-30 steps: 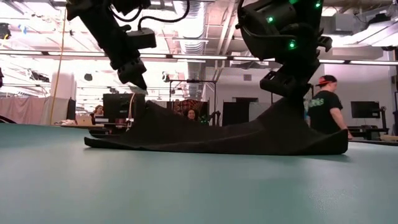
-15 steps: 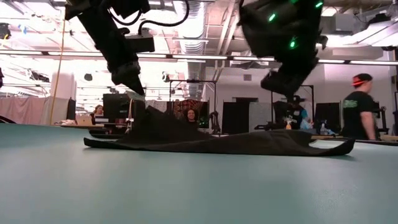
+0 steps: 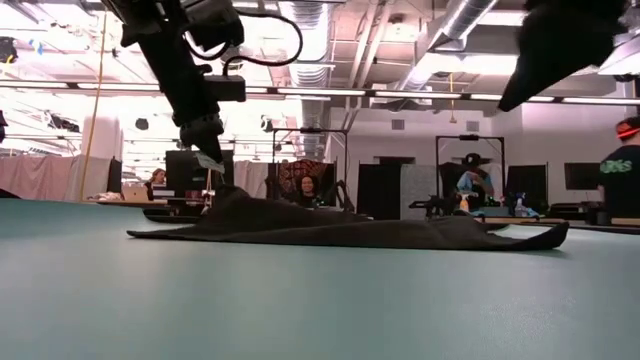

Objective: Roll towel
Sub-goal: Roll the black towel

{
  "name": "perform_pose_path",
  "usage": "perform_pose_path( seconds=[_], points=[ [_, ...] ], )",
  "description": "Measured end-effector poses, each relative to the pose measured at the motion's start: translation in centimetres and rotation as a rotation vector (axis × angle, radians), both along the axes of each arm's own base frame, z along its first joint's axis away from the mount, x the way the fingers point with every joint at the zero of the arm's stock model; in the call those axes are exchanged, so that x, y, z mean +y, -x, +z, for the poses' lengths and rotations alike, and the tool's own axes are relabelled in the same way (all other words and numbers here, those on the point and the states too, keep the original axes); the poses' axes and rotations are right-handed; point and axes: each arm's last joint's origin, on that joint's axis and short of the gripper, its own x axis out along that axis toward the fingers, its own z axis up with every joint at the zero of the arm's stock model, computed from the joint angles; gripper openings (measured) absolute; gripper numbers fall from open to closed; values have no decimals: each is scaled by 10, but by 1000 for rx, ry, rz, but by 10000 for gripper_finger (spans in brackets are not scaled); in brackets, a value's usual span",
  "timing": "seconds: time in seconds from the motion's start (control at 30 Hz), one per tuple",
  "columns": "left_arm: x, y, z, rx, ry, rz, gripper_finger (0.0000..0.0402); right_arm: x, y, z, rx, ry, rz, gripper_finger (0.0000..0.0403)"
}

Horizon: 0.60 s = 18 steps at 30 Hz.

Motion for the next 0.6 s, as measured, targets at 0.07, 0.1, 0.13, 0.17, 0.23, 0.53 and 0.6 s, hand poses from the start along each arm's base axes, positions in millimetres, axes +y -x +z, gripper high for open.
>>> perform_pose_path(
  seconds=[0.07,0.1,0.13,0.17,0.23,0.53,0.6],
  points=[
    [3,-1,0,-6,33,-40,0,10,5,-1,-28,-31,16,165],
    [4,-1,0,-4,34,-53,1,16,7,-2,-43,-44,35,165],
    [6,-1,1,-4,29,-60,2,21,8,-3,-53,-56,58,165],
    [7,-1,1,2,22,-66,5,25,9,-3,-47,-61,91,165],
    [8,0,1,28,10,-91,14,31,12,-4,-27,-63,144,167],
    [6,4,-5,132,108,-257,104,17,15,-50,132,-77,202,215],
    [5,6,-7,144,135,-257,127,11,16,-61,171,-76,207,227]
  ],
)
